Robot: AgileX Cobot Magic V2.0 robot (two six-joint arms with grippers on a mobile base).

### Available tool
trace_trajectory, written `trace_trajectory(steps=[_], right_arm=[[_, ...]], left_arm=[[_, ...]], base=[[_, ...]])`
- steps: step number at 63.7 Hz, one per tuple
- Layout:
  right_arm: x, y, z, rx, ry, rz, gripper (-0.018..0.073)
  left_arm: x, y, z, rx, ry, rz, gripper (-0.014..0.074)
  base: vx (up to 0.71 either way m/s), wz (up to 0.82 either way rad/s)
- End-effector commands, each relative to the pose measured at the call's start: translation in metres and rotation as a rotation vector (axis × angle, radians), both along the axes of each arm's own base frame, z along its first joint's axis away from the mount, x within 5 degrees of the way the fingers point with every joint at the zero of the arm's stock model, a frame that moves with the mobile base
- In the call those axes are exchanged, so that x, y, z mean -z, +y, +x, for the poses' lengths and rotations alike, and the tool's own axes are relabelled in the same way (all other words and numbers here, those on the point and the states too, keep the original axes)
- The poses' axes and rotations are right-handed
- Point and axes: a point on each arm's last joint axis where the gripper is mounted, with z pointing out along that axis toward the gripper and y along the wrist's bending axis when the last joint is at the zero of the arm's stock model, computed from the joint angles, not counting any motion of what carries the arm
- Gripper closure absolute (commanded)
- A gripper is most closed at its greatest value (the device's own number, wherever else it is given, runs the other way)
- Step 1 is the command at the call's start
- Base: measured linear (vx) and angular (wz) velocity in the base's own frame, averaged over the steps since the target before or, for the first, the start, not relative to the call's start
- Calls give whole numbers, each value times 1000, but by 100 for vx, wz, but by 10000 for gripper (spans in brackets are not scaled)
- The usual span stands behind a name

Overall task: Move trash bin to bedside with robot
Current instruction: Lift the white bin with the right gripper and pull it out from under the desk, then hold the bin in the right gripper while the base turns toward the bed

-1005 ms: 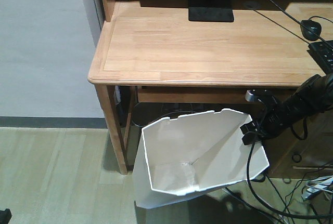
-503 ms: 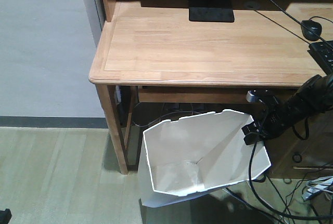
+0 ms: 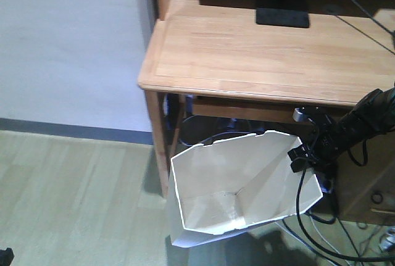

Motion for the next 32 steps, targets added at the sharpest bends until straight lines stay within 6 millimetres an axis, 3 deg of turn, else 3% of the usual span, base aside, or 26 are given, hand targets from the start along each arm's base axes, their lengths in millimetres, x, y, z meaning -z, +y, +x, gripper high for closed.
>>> trace_trajectory(steps=[1,32], right_arm=[[-36,10,6,37,-10,144,562],[-36,10,6,37,-10,144,562]], left_arm=[[-1,0,1,-1,-71,-9,603],[-1,0,1,-1,-71,-9,603]], base=[[-7,41],[-7,59]])
